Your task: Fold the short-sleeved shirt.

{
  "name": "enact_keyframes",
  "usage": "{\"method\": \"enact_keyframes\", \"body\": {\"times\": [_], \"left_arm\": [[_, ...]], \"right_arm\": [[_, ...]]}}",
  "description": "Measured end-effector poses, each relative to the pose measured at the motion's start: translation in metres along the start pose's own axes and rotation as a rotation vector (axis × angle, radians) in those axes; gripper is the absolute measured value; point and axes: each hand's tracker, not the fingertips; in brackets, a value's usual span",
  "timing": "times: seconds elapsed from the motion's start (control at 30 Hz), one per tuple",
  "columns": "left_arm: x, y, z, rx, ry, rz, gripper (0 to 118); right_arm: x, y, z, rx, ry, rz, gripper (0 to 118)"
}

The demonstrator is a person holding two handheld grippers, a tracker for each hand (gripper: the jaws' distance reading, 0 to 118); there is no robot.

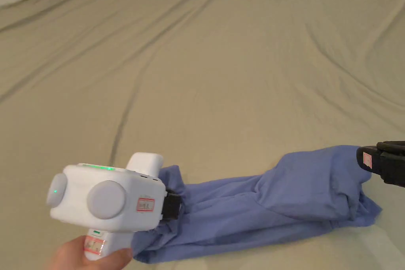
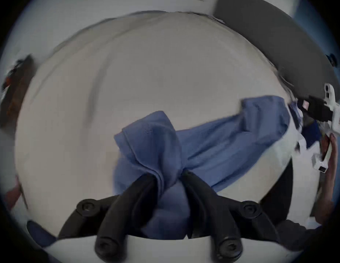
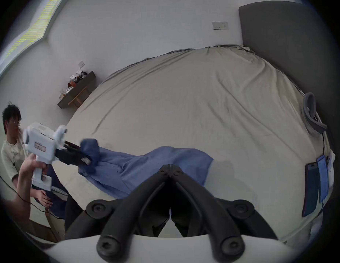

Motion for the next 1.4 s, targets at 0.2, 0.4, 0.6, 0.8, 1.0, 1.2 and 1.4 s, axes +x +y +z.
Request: {"method": "enact_keyframes", "body": {"times": [0.2, 0.4, 0.6, 0.8, 1.0, 1.2, 1.4], "left_arm": [[-0.015, 0.002, -0.013, -0.010, -0.304, 0.268, 85], [-0.049, -0.020, 0.078, 0.151, 0.071, 0.208, 83], [-0.043, -0.012, 0.019, 0.050, 0.108, 0.214, 1], [0.047, 0.014, -0.060, -0.022, 0.077, -0.036, 1], [0.099, 0.036, -0.045, 0.018, 0.172, -0.220, 1], [0.130, 0.039, -0.053, -0.055, -0.255, -0.133, 1], [0.072, 0.020, 0.024, 0.117, -0.380, -0.022, 1]], "right_arm": [[0.023, -0.014, 0.010, -0.009, -0.029, -0.049, 2], [0.026, -0.016, 0.008, -0.011, -0.021, -0.065, 2], [0.013, -0.014, 0.006, -0.016, -0.013, -0.025, 2], [0.013, -0.015, 0.005, -0.043, -0.035, -0.006, 2], [0.013, -0.016, 0.001, -0.047, -0.026, -0.014, 2], [0.006, -0.013, 0.003, -0.036, -0.009, -0.007, 2], [0.004, -0.007, 0.013, -0.021, -0.014, 0.006, 2]]}}
